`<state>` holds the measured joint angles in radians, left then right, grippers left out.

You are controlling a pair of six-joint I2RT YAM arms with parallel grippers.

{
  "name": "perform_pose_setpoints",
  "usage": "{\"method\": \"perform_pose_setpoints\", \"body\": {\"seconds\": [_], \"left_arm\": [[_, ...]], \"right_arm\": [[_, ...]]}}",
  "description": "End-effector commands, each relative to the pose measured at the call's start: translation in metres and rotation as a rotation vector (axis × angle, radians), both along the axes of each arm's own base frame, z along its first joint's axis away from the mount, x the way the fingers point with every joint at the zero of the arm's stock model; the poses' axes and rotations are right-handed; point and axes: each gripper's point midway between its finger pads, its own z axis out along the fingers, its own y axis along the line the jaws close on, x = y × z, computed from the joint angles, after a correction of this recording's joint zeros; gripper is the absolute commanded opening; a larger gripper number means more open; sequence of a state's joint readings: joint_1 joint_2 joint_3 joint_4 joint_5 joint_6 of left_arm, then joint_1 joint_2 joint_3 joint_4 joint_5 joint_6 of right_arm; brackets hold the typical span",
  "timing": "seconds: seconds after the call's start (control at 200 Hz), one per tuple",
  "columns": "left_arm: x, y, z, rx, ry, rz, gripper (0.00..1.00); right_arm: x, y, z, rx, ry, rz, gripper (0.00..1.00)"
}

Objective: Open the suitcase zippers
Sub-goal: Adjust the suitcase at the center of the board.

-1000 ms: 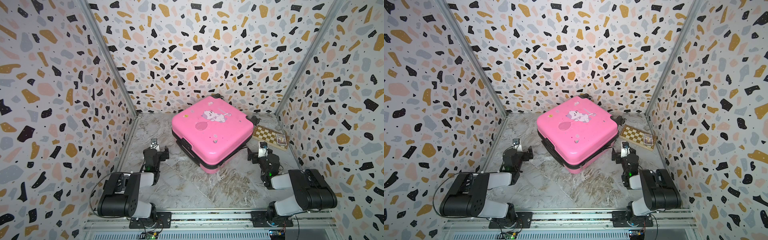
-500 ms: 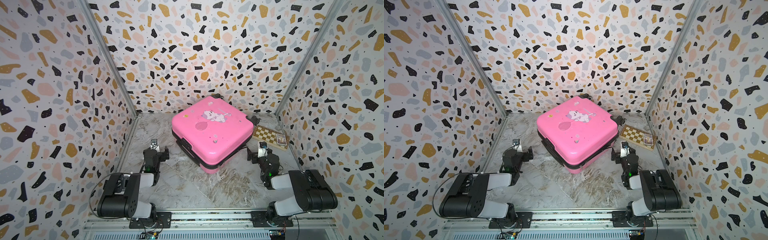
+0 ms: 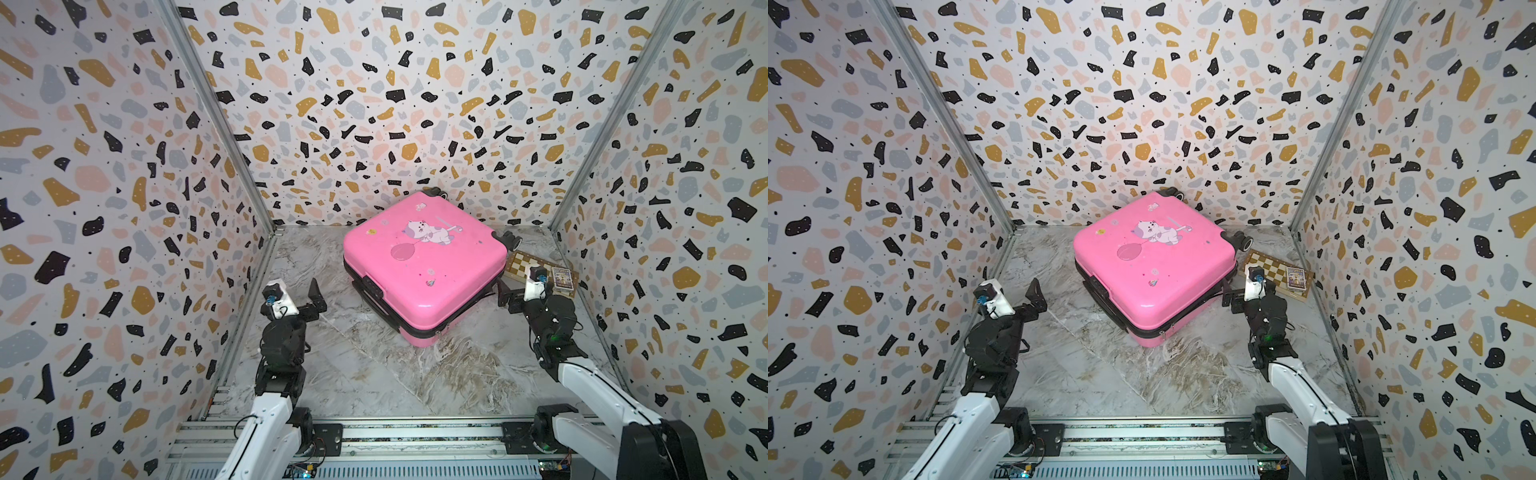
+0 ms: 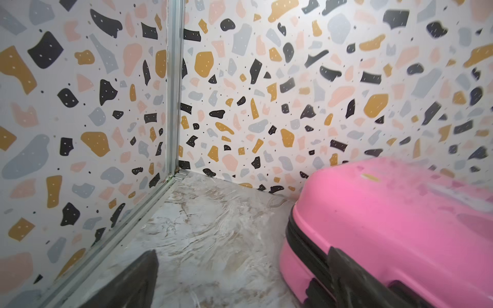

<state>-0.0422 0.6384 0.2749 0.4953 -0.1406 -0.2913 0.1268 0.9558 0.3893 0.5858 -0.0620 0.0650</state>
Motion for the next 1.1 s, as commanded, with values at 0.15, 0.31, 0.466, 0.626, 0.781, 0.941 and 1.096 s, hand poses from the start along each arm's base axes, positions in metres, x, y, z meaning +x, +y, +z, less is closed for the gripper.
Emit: {"method": "perform_pose_setpoints", "body": {"seconds": [0.15, 0.31, 0.466, 0.626, 0.781, 0.941, 1.096], "left_arm": [[-0.021, -0.061, 0.032, -0.274, 0.166, -0.344, 0.99], [-0.042, -0.087, 0.025, -0.23, 0.218, -0.503, 0.99], [-0.045, -0.093, 0.011, -0.258, 0.192, -0.545, 0.99], [-0.032, -0.071, -0.025, -0.456, 0.266, -0.382, 0.99], [-0.026, -0.078, -0.026, -0.485, 0.173, -0.444, 0.99], [-0.031, -0.088, -0.02, -0.469, 0.122, -0.521, 0.99], [-0.036, -0.112, -0.012, -0.425, 0.132, -0.652, 0.99]], "right_arm": [[-0.026, 0.021, 0.057, 0.274, 0.147, 0.098, 1.0], [-0.033, 0.033, 0.034, 0.366, 0.279, 0.165, 1.0], [-0.035, 0.053, 0.026, 0.445, 0.348, 0.324, 1.0], [-0.037, 0.075, 0.022, 0.434, 0.421, 0.445, 0.98], [-0.031, 0.097, 0.014, 0.435, 0.467, 0.492, 0.95], [-0.003, 0.101, 0.003, 0.448, 0.507, 0.434, 0.9], [0.032, 0.097, 0.003, 0.434, 0.51, 0.367, 0.86]]}}
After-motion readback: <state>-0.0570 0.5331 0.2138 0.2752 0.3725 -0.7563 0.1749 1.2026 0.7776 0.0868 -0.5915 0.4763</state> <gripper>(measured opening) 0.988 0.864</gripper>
